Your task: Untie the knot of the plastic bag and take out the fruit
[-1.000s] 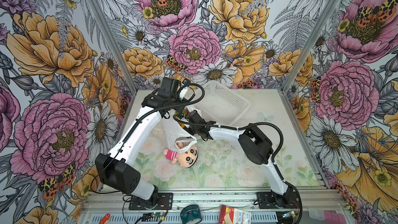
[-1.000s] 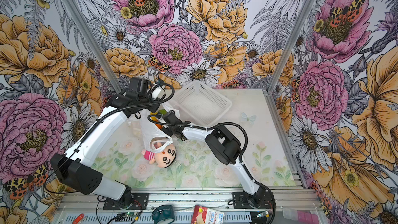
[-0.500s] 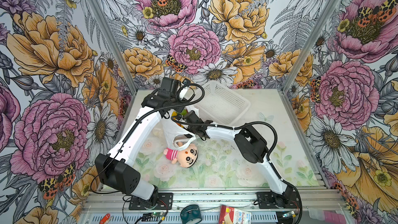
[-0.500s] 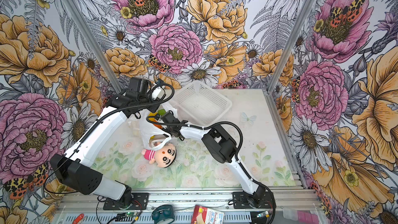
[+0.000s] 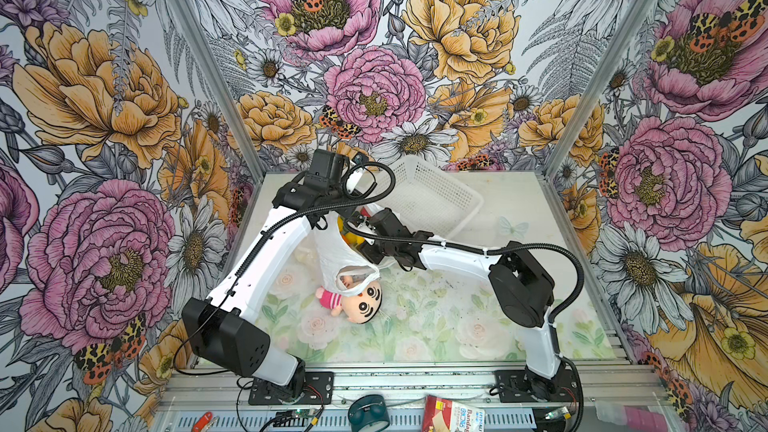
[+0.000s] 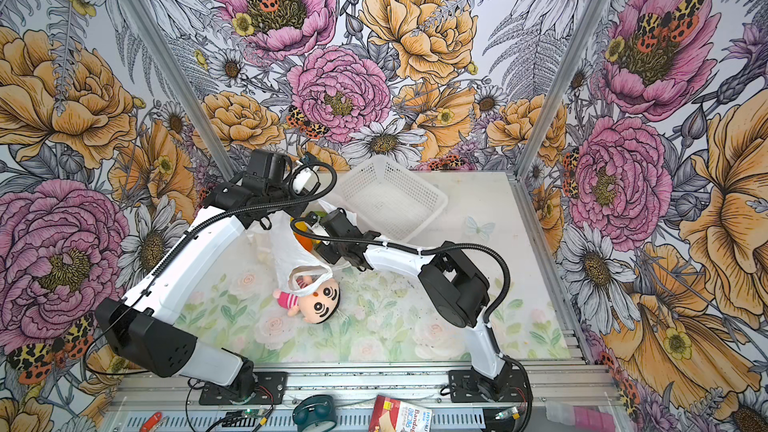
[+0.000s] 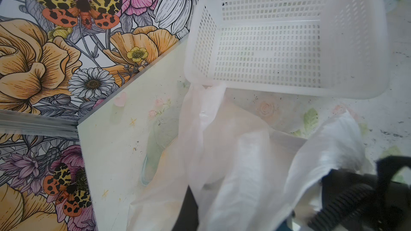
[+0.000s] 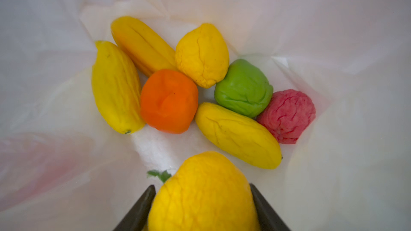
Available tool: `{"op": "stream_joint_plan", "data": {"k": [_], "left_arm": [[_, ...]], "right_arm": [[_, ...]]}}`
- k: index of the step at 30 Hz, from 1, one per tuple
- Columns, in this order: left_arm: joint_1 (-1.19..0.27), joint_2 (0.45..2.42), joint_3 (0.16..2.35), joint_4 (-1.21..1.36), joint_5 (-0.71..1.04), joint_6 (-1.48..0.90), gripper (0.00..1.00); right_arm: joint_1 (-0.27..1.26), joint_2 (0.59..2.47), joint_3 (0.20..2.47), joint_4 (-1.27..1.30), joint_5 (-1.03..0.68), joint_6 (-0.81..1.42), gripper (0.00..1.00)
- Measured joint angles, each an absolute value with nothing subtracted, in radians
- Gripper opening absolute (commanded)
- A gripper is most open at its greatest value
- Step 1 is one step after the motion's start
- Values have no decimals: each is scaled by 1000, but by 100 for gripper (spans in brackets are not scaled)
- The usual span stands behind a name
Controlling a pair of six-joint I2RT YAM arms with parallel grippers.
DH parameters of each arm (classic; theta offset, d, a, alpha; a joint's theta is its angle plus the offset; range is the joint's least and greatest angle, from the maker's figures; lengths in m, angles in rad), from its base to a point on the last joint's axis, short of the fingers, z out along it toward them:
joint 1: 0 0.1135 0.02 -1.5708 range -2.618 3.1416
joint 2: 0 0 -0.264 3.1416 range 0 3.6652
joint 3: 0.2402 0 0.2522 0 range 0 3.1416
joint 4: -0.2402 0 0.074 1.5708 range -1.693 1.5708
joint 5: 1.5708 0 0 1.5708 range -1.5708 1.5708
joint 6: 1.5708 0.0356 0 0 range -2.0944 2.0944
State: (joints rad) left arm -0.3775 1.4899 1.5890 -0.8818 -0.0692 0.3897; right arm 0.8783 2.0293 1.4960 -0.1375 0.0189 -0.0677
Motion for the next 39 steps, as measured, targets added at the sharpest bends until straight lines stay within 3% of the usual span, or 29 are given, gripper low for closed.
{"op": "stream_joint_plan", "data": {"k": [10,21,27,33,39], "left_arm": [[-377,1485,1589,-882,-70,393,0],[-386,1485,1587,-883,-68,400,0],[-402,1485,1587,-882,-59,400,0],[-425,1485,1579,-882,-13,411,0],[-392,1485,1579,-882,-41,407,0]], "right_arm": [[884,1942,1396,-77,-10,-49,12],[885,1417,1029,143,-50,-53,10],[841,1243,874,242,33,-52,9],[722,1169,777,326,-25,-15,10],[731,1251,815,363,-199,-9,7]]}}
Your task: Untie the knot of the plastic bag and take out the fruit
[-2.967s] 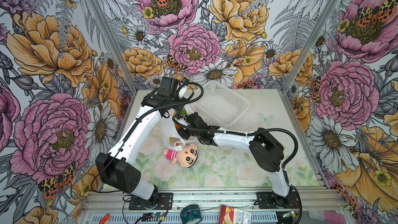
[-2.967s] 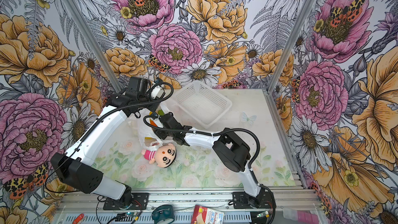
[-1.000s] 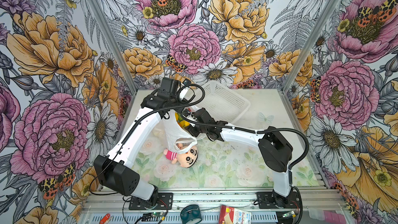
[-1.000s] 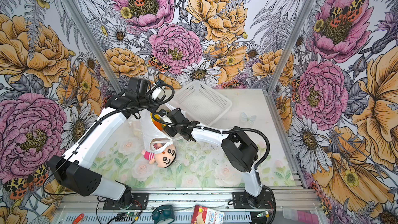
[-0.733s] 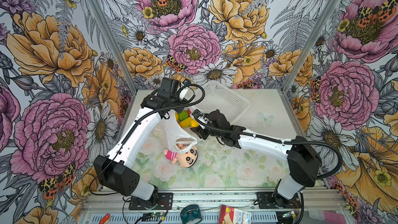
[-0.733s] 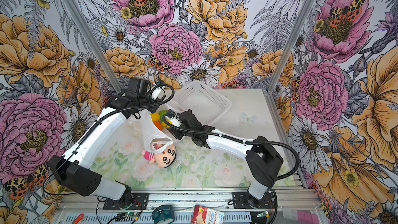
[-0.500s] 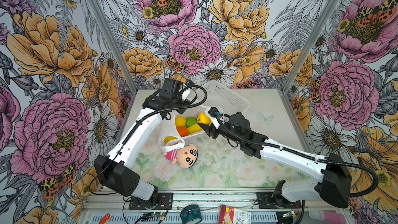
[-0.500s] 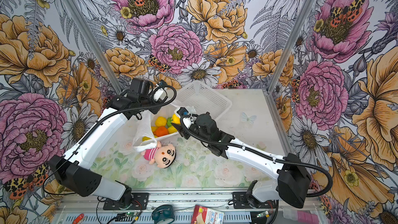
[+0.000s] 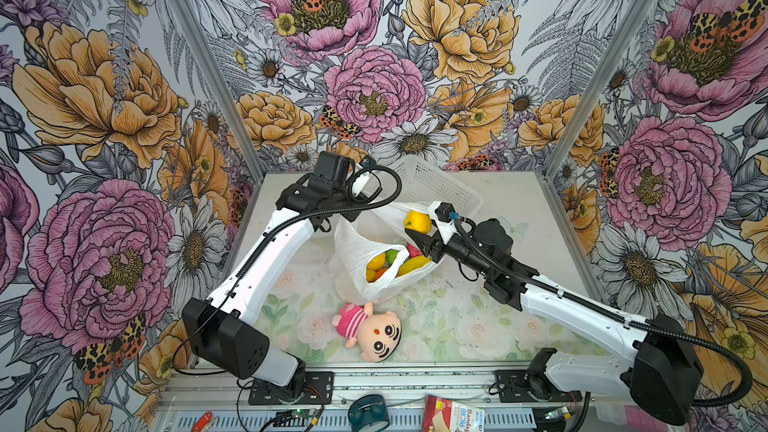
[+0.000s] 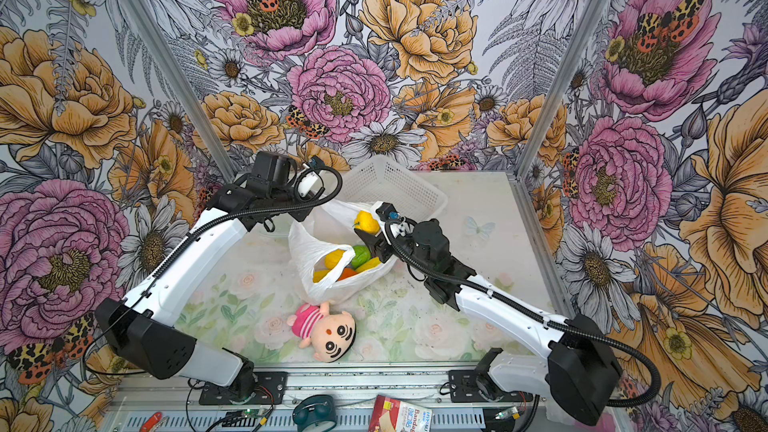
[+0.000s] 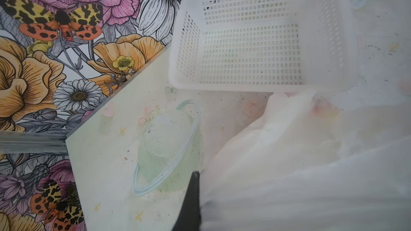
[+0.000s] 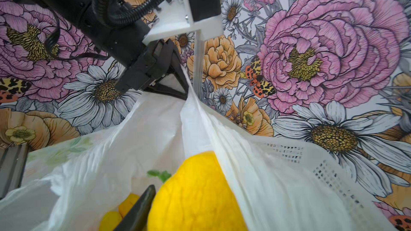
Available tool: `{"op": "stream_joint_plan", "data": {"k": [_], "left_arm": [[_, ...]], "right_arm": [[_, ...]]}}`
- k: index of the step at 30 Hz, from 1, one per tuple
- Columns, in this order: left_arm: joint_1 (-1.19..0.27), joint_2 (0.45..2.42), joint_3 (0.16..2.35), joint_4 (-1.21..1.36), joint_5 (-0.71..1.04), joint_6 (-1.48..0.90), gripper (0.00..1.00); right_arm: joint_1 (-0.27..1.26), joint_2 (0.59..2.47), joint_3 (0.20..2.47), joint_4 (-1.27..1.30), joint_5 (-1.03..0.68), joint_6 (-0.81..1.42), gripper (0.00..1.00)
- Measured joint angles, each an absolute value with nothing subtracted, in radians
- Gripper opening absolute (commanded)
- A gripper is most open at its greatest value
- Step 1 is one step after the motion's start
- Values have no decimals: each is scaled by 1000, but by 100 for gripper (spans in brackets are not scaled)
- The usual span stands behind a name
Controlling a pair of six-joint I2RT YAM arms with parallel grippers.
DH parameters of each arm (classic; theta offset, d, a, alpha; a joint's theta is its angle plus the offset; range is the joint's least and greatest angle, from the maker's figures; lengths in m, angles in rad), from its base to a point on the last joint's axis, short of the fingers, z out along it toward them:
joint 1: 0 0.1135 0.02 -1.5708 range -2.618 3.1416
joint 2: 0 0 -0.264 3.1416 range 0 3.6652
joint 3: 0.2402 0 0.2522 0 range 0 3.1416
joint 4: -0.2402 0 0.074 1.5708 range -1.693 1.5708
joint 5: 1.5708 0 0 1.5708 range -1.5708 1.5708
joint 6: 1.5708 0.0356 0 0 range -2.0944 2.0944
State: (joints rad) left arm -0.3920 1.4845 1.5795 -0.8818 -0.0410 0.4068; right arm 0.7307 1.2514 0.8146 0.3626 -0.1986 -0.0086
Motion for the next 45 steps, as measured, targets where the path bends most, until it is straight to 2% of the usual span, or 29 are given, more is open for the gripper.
{"op": "stream_joint_plan", "data": {"k": [3,6,14,18,23,29,33,37,41,45], "left_arm": [[-352,1491,1595,-888,-60,399,0],[-316,1543,1708,-909,-91,390,0],[-264,1697,2043,-912,-144,361,0],[-223,1718,2035,-916,-157,342,0],[-195,1718,1926,-904,-113,312,0],[-247,1718,1805,-890,-58,310,0],[-313,1703,1778,-884,-59,317,0],[-358,1669,1756,-885,-60,332,0],[-357,1652,1756,-884,-59,337,0],[-355,1652,1756,-885,-57,339,0]], "right_arm": [[754,1354,909,329,-247,-16,3],[775,1431,989,286,-285,-25,1],[787,1451,1013,206,-405,-66,3],[786,1455,1020,175,-438,-99,1],[786,1524,1080,132,-504,-146,0],[786,1577,1114,59,-529,-159,0],[786,1501,1060,86,-519,-145,0],[772,1302,913,191,-488,-95,0],[688,1167,845,317,-412,1,0],[577,1154,826,386,-297,98,0]]}}
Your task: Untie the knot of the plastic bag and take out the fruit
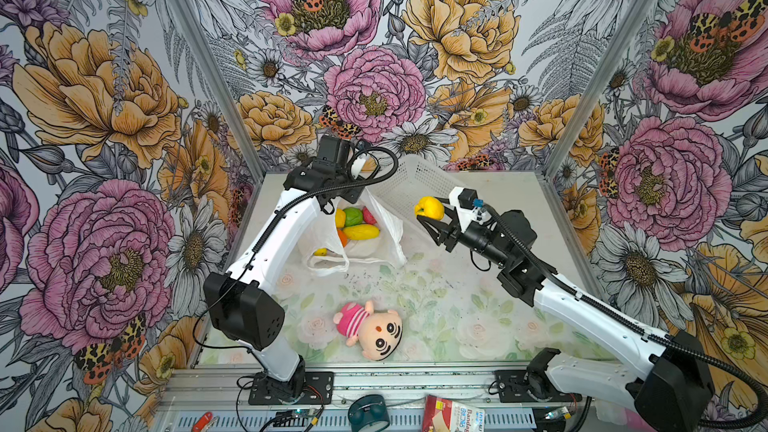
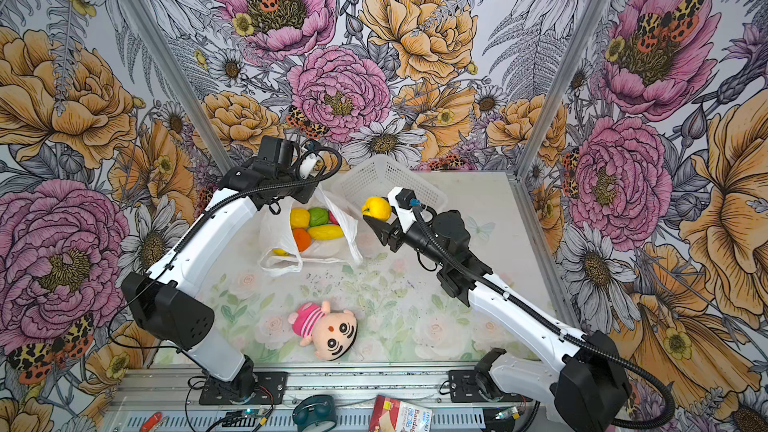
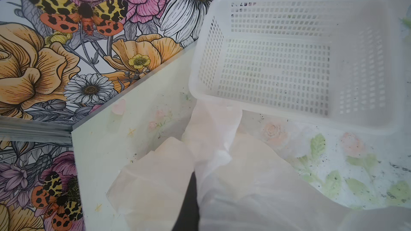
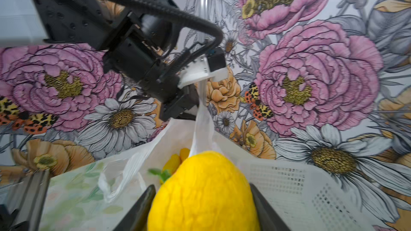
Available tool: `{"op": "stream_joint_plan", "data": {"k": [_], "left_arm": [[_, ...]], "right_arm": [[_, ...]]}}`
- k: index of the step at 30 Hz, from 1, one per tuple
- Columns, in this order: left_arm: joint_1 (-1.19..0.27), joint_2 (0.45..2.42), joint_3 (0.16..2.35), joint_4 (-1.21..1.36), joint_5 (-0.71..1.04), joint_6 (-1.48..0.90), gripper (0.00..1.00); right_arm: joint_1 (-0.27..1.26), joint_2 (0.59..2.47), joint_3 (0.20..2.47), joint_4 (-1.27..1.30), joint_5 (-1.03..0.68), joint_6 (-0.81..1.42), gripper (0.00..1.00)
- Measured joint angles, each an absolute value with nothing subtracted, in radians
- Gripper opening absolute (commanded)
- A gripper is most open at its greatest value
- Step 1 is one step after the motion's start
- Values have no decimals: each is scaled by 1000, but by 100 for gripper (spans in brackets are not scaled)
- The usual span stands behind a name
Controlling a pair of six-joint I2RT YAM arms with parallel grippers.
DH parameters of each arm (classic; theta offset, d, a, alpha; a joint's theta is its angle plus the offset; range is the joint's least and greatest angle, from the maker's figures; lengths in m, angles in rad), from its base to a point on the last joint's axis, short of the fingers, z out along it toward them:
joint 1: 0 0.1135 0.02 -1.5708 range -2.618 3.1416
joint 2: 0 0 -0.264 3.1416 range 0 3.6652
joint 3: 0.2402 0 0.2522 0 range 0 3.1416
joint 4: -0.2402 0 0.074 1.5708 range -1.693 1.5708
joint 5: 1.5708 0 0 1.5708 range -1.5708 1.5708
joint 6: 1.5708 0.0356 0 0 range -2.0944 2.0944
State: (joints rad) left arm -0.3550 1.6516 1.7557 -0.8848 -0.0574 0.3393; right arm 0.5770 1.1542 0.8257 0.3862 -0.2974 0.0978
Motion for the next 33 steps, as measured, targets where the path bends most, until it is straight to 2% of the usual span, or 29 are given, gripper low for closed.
{"op": "stream_joint_plan", "data": {"k": [5,9,16,33], "left_arm": [[-355,1652,1756,-885,-58,339,0],[-355,1652,1756,-885,-58,340,0],[-355,1652,1756,-885,-58,345,0],[-355,1651,1756,-885,-59,353,0]], "right_arm": [[406,1257,822,402,-208,243,0],[329,1421,913,279,-141,299,0],[322,1676,1166,41,-94,284,0],[337,1975,1434,-213,-106,241,1]]}}
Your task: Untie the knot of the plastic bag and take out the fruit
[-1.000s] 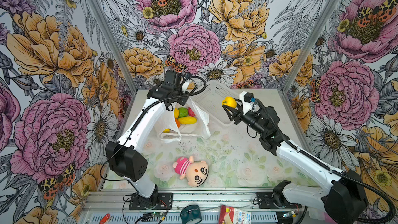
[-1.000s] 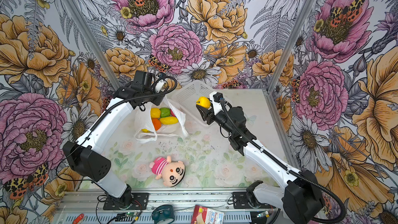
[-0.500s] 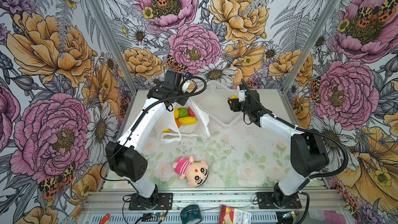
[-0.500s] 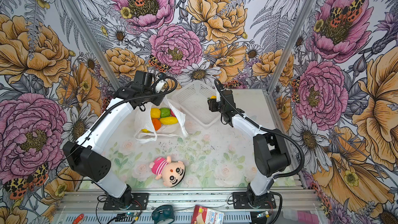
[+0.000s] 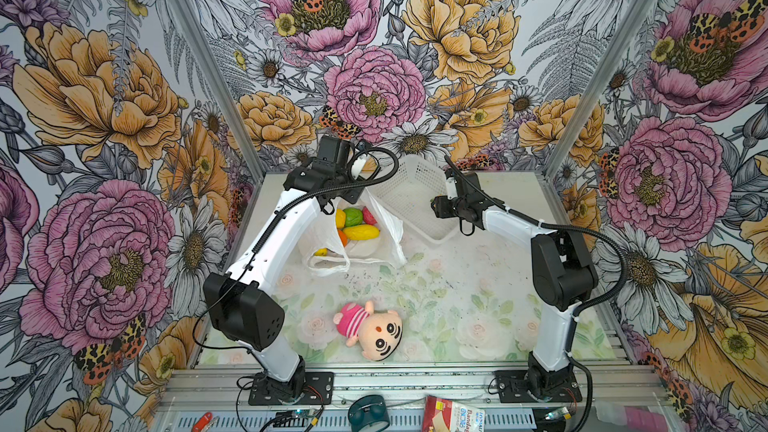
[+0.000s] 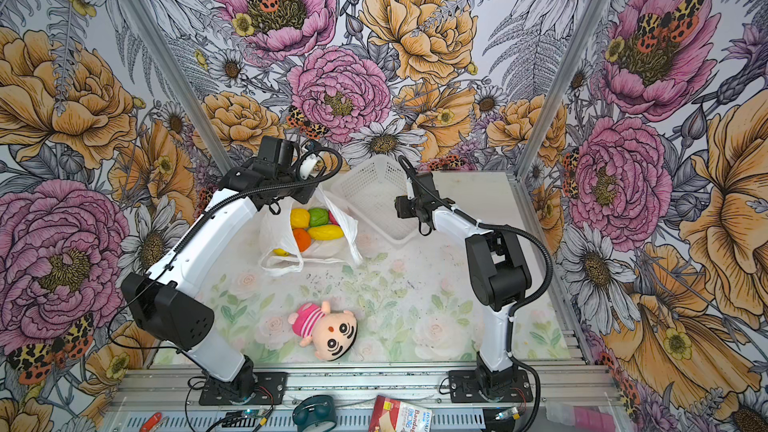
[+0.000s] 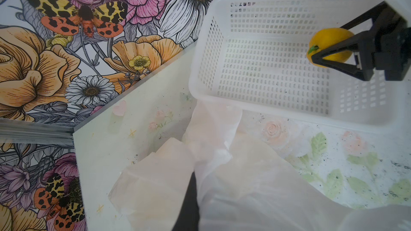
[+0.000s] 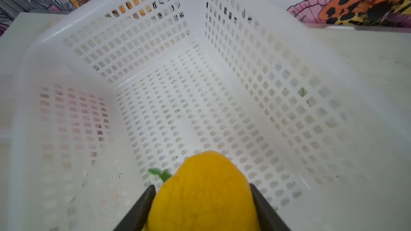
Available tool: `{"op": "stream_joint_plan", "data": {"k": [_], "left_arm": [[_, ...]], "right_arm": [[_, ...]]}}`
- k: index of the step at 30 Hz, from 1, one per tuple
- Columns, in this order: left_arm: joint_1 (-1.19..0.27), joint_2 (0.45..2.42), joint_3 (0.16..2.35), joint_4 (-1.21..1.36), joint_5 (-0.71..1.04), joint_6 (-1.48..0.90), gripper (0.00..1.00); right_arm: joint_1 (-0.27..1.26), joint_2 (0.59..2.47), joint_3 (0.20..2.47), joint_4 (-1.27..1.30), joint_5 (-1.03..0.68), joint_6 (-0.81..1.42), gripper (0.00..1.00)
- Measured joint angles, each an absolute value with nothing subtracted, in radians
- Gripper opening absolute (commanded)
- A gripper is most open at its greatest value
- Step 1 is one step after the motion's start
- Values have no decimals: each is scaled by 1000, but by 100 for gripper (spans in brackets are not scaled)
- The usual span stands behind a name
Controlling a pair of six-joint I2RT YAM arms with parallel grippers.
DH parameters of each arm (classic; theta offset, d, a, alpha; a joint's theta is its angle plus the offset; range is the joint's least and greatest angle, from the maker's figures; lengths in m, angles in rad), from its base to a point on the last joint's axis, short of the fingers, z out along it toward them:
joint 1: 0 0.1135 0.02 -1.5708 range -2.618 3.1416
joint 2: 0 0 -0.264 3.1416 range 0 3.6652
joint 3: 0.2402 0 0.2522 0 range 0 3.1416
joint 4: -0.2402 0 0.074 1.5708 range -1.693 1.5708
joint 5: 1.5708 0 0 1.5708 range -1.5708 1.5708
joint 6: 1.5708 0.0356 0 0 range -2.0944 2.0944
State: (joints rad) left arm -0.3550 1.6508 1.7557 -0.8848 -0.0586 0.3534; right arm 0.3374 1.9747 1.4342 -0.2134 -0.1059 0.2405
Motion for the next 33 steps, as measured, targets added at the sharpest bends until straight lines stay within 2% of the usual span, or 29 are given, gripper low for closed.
{"op": "stream_joint_plan", "data": {"k": [6,8,10,13,15,16,20,23,24,33], "left_arm": [[-353,1651,1756,-885,-59,362,0],[-353,1651,1756,-885,-59,366,0],[-351,1651,1756,-885,-58,366,0],[-347,1651,1756,-885,-58,366,0],[-346,1651,1756,-885,-58,366,0],[-344,1651,1756,-885,-58,366,0],[-342,1651,1756,-885,-55,366,0],[-342,1651,1756,-885,-55,366,0],[-342,1651,1756,-885,-54,366,0],[-340,1650,1756,-884,-50,366,0]], "right_arm": [[342,2092,1527,-271,-109,233,5],[342,2119,1543,-281,-109,230,10],[342,2135,1548,-296,-109,226,19],[342,2140,1550,-307,-109,226,42],[342,2140,1550,-306,-108,226,52],[342,2140,1550,-307,-107,226,64],[345,2136,1547,-305,-105,226,70],[350,2108,1516,-291,-104,230,92],[353,2090,1497,-287,-101,229,96],[373,1817,1319,-212,-78,247,99]]}}
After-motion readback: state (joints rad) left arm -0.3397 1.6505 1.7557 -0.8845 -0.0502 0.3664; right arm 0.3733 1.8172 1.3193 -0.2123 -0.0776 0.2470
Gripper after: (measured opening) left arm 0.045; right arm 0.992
